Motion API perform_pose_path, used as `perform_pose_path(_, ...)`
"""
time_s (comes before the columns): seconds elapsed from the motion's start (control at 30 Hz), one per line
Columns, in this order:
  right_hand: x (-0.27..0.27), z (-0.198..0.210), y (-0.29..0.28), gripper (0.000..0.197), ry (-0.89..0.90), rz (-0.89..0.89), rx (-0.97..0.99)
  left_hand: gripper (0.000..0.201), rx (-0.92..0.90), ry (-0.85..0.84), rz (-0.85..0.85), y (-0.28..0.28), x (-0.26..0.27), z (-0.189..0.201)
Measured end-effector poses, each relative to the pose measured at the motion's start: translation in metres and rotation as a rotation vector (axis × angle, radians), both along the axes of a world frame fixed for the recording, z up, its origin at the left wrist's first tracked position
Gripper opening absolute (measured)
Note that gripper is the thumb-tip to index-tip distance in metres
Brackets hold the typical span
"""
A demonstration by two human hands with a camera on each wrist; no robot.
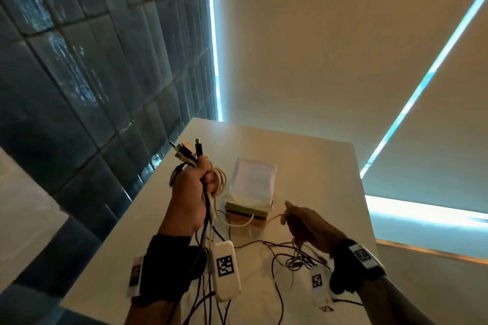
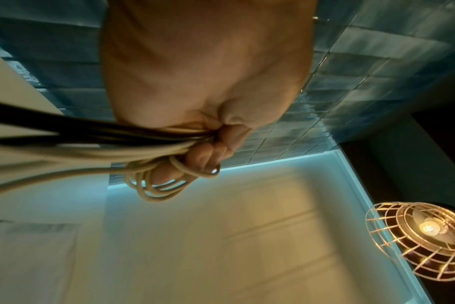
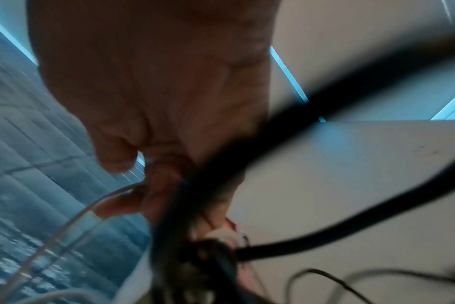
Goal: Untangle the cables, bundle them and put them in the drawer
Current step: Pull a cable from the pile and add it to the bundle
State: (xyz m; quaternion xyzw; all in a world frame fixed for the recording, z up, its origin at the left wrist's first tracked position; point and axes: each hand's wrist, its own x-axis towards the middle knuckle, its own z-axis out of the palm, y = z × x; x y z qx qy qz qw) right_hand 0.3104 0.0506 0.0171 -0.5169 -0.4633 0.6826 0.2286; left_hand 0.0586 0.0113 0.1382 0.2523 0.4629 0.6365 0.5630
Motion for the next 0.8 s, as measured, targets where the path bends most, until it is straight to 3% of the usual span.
perform_pose_path(0.23,-0.042,0.071,-0.005,0.026,0.126,-0.119,0.287,0.044,-0.160,0.137,-0.058,0.005,0.036,-0.011)
perform_pose_path(0.33,-0.055,0.087,-0.013,0.020,0.242,-0.047,0.423,0.047,-0.231,0.141,-0.050,0.005,0.051,-0.013)
perform_pose_path(0.4,-0.061,0.089,-0.019,0.018,0.228,0.043,0.504,0.047,-0.262,0.116,-0.050,0.003,0.055,-0.013)
perform_pose_path(0.6,-0.058,0.074,-0.032,0.025,0.195,0.196,0.481,0.036,-0.250,-0.331,-0.126,0.002,0.044,-0.017)
perform_pose_path(0.8,-0.042,0.039,-0.040,0.030,0.143,0.156,0.394,0.035,-0.070,-0.533,-0.103,0.000,0.034,0.000)
